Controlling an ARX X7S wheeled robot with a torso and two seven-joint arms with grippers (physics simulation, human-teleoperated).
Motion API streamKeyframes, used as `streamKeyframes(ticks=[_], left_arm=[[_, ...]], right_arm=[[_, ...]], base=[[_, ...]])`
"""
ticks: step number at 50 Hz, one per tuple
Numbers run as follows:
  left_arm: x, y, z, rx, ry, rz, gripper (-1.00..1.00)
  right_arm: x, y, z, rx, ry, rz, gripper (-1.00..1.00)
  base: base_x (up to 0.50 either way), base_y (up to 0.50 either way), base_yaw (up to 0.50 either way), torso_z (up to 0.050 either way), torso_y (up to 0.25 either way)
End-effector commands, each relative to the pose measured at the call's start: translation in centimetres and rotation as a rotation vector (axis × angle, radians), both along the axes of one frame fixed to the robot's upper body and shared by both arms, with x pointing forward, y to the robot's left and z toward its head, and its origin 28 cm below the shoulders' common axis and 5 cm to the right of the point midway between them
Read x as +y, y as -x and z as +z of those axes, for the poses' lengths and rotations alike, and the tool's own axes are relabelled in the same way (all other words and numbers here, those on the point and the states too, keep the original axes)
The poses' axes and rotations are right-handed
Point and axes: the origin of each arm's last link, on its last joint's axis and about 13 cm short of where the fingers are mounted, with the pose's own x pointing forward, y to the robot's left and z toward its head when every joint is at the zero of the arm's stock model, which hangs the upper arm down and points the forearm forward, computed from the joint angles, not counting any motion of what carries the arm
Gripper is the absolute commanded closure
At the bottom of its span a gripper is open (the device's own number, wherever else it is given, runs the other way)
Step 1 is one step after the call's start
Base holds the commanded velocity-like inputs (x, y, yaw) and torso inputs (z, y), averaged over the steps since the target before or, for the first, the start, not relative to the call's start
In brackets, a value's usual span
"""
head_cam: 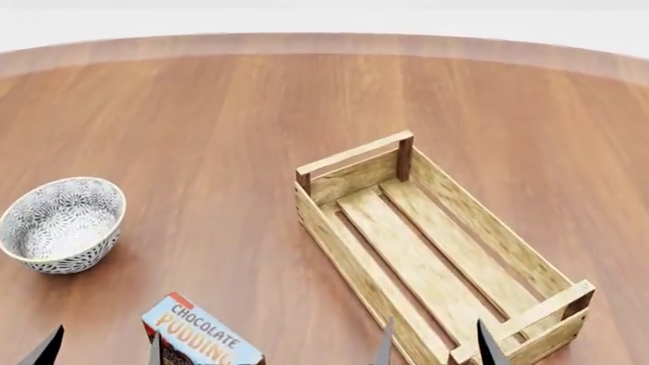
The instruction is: Pick up the chocolate pudding and put it in the tray.
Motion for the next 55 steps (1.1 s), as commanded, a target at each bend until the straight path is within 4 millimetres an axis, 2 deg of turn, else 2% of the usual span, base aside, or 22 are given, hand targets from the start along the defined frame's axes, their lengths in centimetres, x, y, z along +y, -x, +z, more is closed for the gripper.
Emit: streamKeyframes(ticks=[1,8,16,17,19,25,28,32,55], left_arm=[[-0.1,0.2,0.3,-0.001,-0.001,-0.006,-1.0],[-0.1,0.0,0.2,-0.002,-0.002,-0.009,-1.0],[-0.1,0.2,0.2,-0.006,-0.001,-0.008,-1.0],[-0.1,0.3,-0.7,-0.008,0.0,-0.008,-1.0],[0.0,0.3,-1.5,-0.01,0.0,-0.007,-1.0],[-0.3,0.4,-1.3,-0.015,0.003,-0.02,-1.0],[-0.3,0.4,-1.6,-0.01,0.004,-0.015,-1.0],[-0.6,0.9,0.2,-0.01,0.003,-0.02,-1.0],[-0.5,0.2,0.7,-0.015,-0.004,-0.026,-1.0]], right_arm=[[0.0,0.0,0.2,-0.008,-0.011,-0.001,-1.0],[0.2,-0.1,0.4,-0.014,-0.008,-0.007,-1.0],[0.1,0.2,0.8,-0.04,-0.046,0.001,-1.0],[0.2,0.3,0.9,-0.046,-0.063,0.008,-1.0],[0.3,0.6,1.0,-0.063,-0.09,0.044,-1.0],[-0.6,1.7,1.0,-0.081,-0.1,0.106,-1.0],[-0.8,2.8,0.8,-0.067,-0.085,0.175,-1.0],[-1.0,3.7,0.4,-0.044,-0.064,0.247,-1.0],[-1.6,4.8,-1.9,0.05,0.02,0.391,-1.0]], base=[[0.45,0.0,0.0,0.0,0.0],[0.42,0.0,0.0,0.0,0.0],[0.02,0.0,0.0,0.0,0.0],[0.0,0.0,0.0,0.0,0.0],[0.0,0.0,0.0,0.0,0.0],[0.0,0.0,0.0,0.0,0.0],[0.0,0.0,0.0,0.0,0.0],[0.0,0.0,0.0,0.0,0.0],[0.0,0.0,0.0,0.0,0.0]])
